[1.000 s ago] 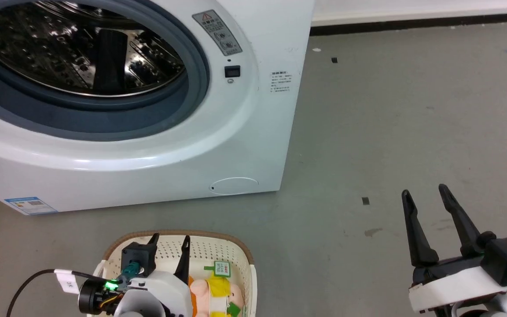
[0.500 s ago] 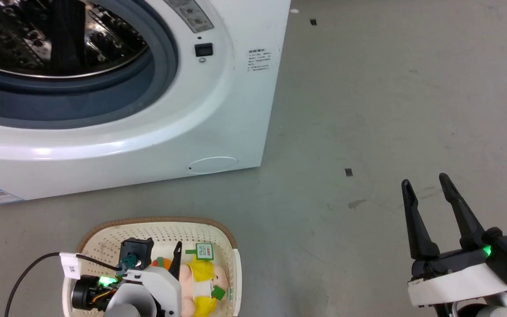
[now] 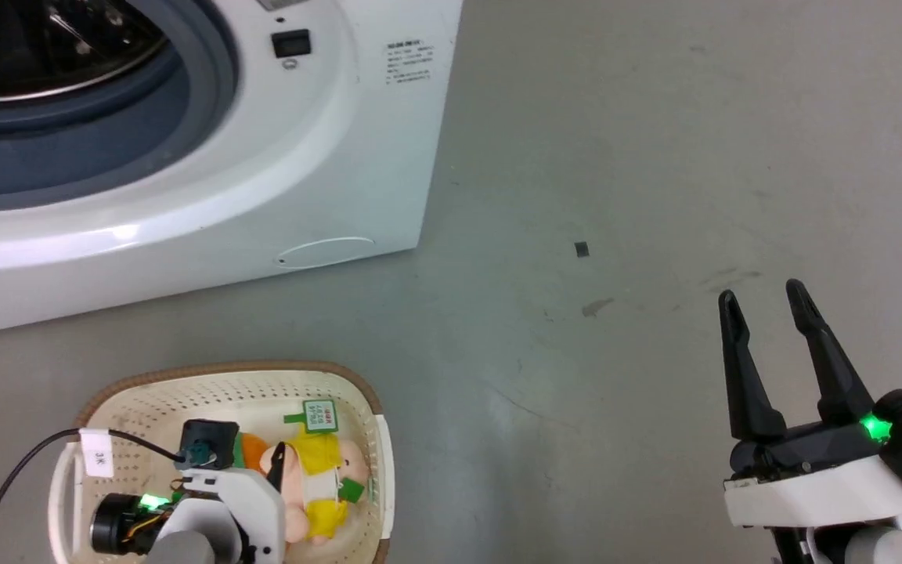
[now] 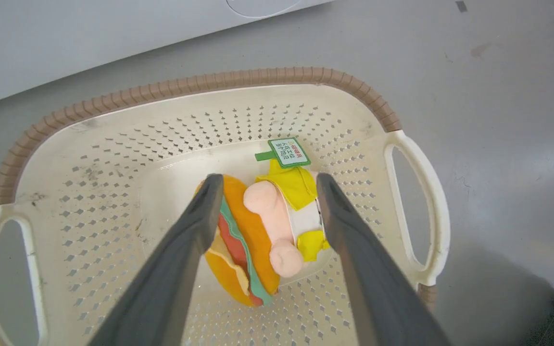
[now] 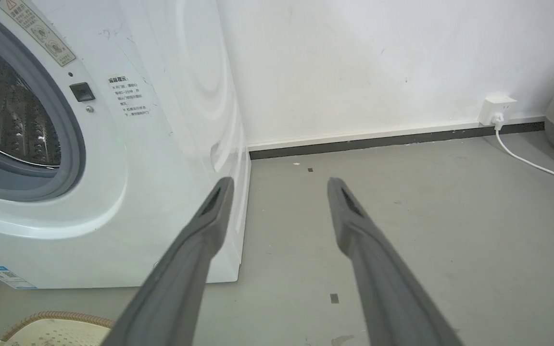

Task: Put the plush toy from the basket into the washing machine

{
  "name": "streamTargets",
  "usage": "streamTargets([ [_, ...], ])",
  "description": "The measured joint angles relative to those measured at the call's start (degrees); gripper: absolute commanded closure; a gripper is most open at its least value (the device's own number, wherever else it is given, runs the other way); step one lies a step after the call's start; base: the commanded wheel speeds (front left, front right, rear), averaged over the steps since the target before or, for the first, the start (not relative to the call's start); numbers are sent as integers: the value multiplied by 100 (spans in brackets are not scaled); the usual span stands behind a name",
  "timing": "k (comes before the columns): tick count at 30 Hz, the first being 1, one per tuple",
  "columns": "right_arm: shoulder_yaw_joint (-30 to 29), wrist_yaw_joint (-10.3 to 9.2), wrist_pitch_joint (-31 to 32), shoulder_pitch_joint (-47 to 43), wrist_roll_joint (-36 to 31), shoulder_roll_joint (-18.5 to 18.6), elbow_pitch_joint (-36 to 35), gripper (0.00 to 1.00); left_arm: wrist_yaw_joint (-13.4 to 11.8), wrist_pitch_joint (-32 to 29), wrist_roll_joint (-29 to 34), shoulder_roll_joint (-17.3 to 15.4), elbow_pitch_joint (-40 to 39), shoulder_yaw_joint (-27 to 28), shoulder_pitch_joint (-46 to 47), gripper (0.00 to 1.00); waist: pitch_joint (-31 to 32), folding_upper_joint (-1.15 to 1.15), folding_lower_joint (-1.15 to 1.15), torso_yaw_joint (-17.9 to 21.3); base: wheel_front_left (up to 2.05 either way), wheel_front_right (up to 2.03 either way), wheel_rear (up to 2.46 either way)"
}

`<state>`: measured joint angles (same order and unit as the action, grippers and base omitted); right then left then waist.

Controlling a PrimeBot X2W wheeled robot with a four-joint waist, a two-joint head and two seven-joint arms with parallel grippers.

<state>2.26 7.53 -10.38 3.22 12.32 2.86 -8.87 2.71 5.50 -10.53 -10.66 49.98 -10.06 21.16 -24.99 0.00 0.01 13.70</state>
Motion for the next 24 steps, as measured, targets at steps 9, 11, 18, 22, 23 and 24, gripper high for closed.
streamTargets([
  [9,90,0,-109,92,102,0,-122,0,1,-99,-26,-347,688,-221,408,0,-567,0,0,281,0,0,0],
  [11,100,0,-138,106,162,0,-151,0,-79,-149,-70,-412,823,-215,502,0,-689,0,0,329,0,0,0],
  [18,113,0,-226,249,302,0,-258,0,-256,-504,-235,-699,1294,-263,826,0,-1117,0,0,523,0,0,0],
  [22,156,0,-269,297,393,0,-307,0,-250,-702,-227,-850,1544,-422,994,0,-1362,0,0,646,0,0,0],
  [23,164,0,-291,303,400,0,-320,0,-223,-708,-243,-876,1604,-427,1040,0,-1424,0,0,674,0,0,0],
  [24,169,0,-294,312,420,0,-332,0,-200,-721,-266,-896,1664,-439,1089,0,-1487,0,0,703,0,0,0],
])
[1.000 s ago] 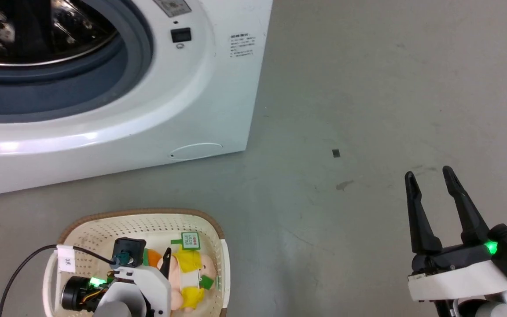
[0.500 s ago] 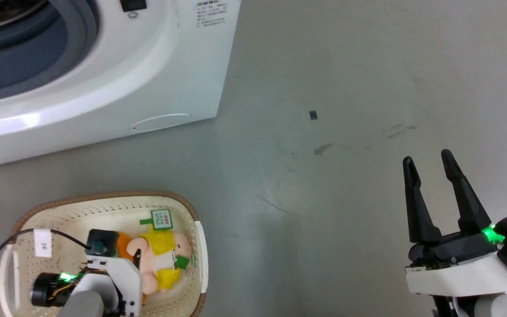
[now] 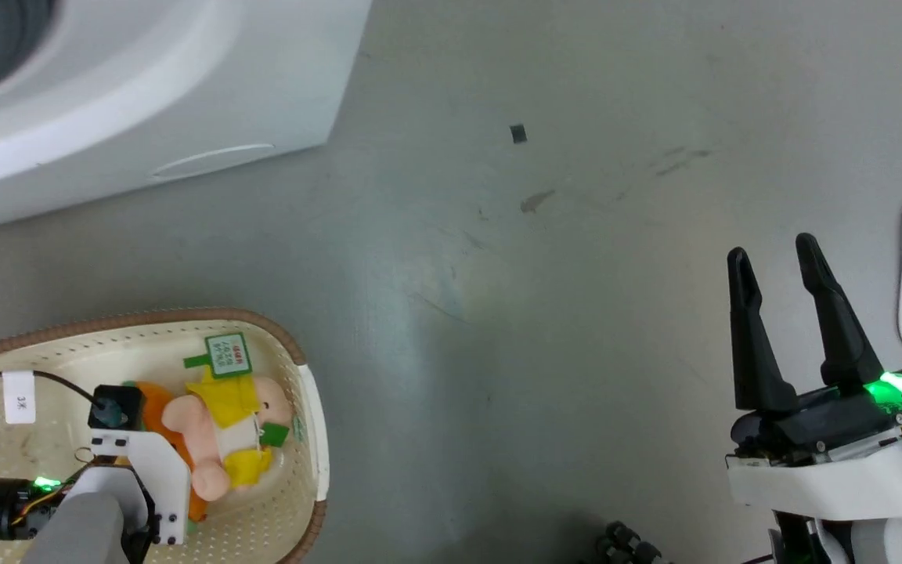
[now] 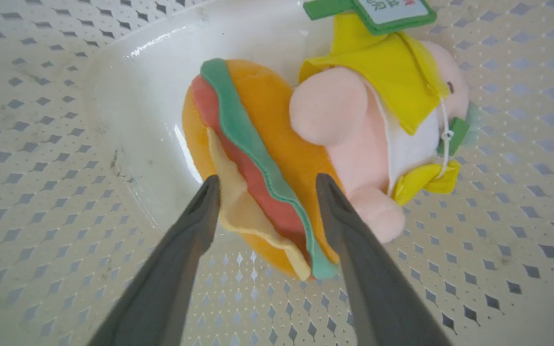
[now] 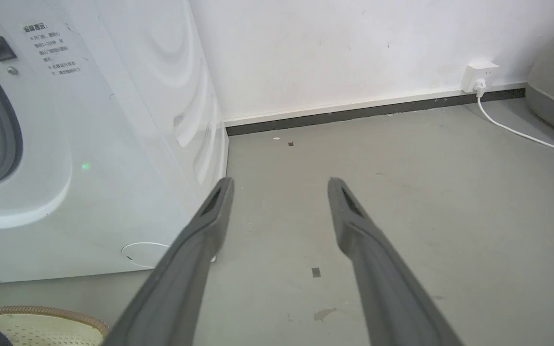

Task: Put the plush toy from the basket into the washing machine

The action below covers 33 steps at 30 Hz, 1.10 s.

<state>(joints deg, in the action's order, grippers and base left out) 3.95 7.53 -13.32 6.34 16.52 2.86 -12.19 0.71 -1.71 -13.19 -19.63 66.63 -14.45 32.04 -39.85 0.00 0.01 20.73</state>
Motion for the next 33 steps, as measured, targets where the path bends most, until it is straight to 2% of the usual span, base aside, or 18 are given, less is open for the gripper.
streamTargets([
  [10,134,0,-104,178,232,1,-183,0,45,-12,-102,-190,556,-227,543,0,-662,0,0,269,0,0,0],
  [17,179,0,-142,220,220,1,-282,0,23,-31,-162,-269,624,-299,681,0,-911,0,0,380,0,0,0],
  [18,179,0,-142,221,218,1,-283,0,27,-58,-163,-268,625,-310,682,67,-917,0,0,369,0,0,0],
  [19,174,0,-142,221,207,1,-283,0,70,-81,-175,-256,624,-314,687,100,-916,0,0,355,0,0,0],
  [27,130,0,-142,229,52,1,-193,0,148,89,-338,-8,680,-324,573,100,-584,0,0,218,0,0,0],
  [33,41,0,-143,186,-108,0,-64,0,162,504,-417,289,703,-337,269,100,-58,0,0,39,0,0,0],
])
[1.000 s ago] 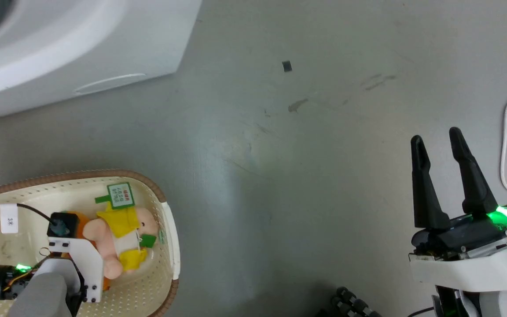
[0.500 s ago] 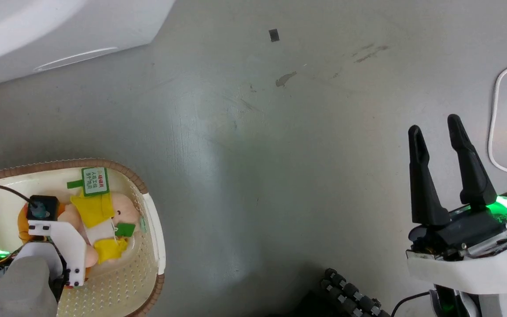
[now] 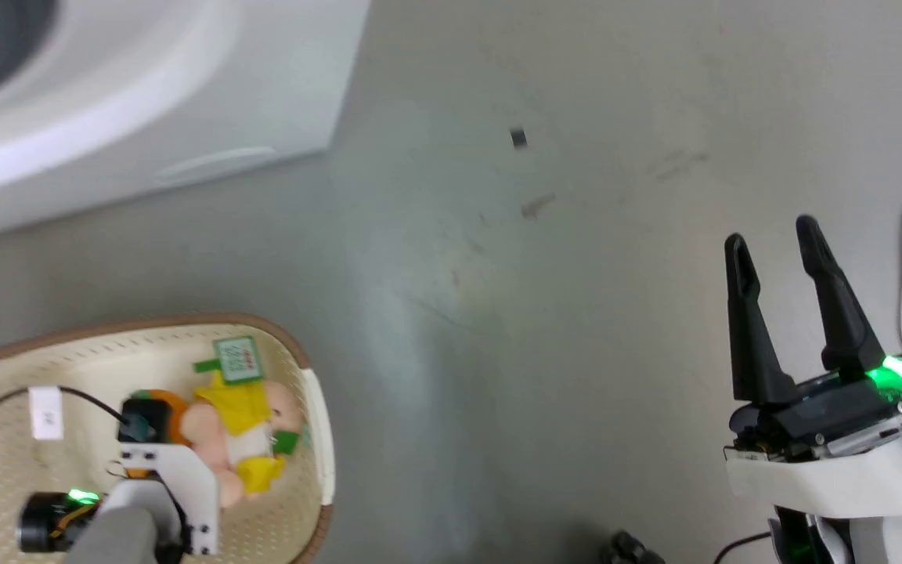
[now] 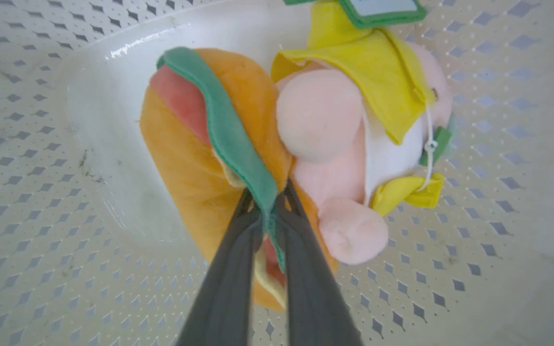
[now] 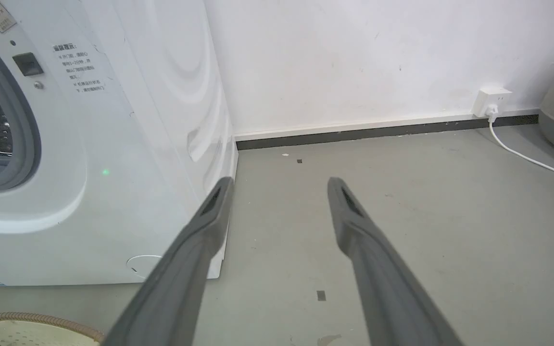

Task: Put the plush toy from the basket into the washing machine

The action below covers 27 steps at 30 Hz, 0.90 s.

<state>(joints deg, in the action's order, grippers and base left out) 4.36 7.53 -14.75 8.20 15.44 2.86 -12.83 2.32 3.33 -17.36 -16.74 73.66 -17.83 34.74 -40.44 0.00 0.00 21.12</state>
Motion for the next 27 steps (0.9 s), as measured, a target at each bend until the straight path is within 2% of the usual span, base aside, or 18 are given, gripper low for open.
streamTargets([
  [7,-166,0,0,-215,-188,1,230,0,88,593,-83,282,-2,-64,-348,100,798,0,0,-305,0,0,0],
  [18,-339,0,0,-674,-453,0,435,0,137,1092,-241,767,-334,-60,-954,100,2109,0,-1,-913,0,0,0],
  [21,-401,0,0,-793,-488,1,442,0,125,1117,-288,782,-642,-2,-1140,100,2406,0,-1,-1106,0,0,0],
  [27,-457,0,0,-1009,-501,1,437,0,-18,1135,-240,765,-1886,134,-1544,100,2848,0,-1,-1509,0,0,0],
])
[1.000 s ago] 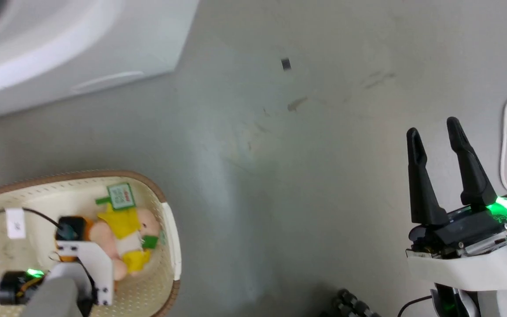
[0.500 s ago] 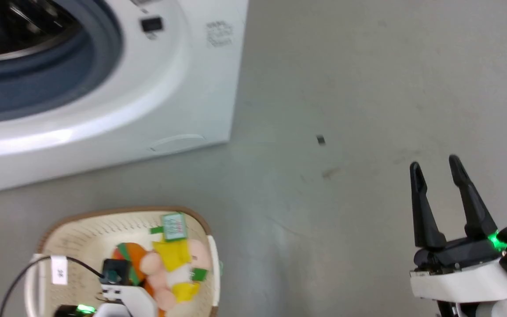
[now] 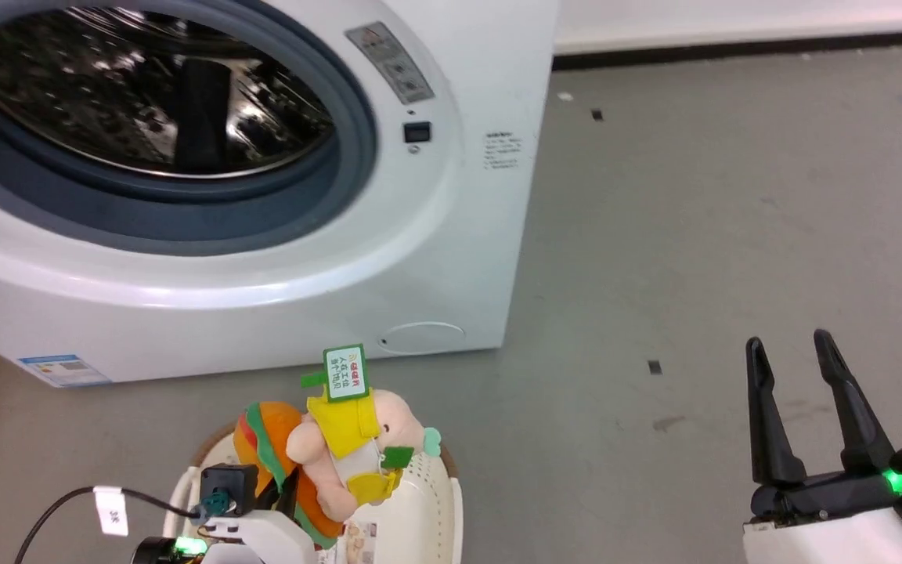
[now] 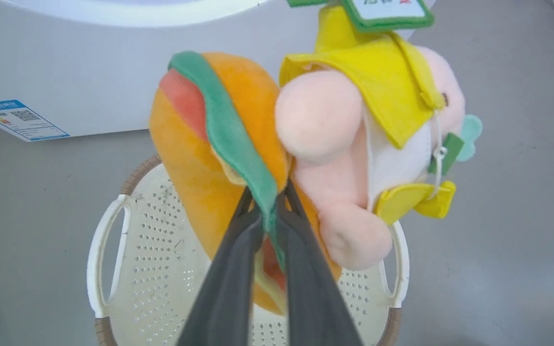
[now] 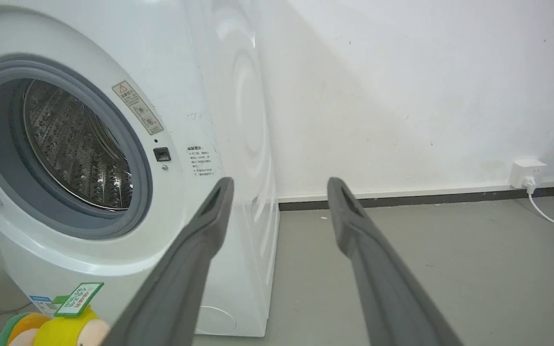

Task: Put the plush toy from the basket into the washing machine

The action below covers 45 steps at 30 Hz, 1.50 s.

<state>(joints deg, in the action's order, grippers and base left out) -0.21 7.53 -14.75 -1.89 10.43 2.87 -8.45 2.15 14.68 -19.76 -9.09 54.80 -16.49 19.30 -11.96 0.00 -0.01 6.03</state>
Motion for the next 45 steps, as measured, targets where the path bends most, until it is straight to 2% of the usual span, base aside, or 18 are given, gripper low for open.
streamTargets([
  [12,1,0,0,-243,-31,-1,-11,0,-248,-1,70,-41,-2208,345,-893,100,561,0,-1,-353,0,0,0],
  [20,36,0,0,-233,-30,-1,-118,0,-510,-1,177,-323,-3565,655,-817,100,346,0,0,-293,0,0,0],
  [25,42,0,0,-109,-30,0,-203,0,-602,-87,190,-605,-4163,903,-359,100,6,0,0,-196,0,0,0],
  [31,89,0,0,319,-46,0,-437,0,-601,-526,178,-1159,-4499,1235,559,100,-637,0,0,-32,0,0,0],
  [35,112,0,0,620,-109,-1,-592,0,-569,-1058,168,-1585,-4451,1346,1312,100,-1175,0,1,104,0,0,0],
  [38,126,0,0,808,-103,-1,-705,0,-459,-1428,216,-1911,-4217,1369,1883,100,-1588,0,1,223,0,0,0],
  [45,70,0,0,997,127,0,-845,0,-119,-1986,285,-2398,-3361,1267,3400,100,-2477,0,2,512,0,0,0],
])
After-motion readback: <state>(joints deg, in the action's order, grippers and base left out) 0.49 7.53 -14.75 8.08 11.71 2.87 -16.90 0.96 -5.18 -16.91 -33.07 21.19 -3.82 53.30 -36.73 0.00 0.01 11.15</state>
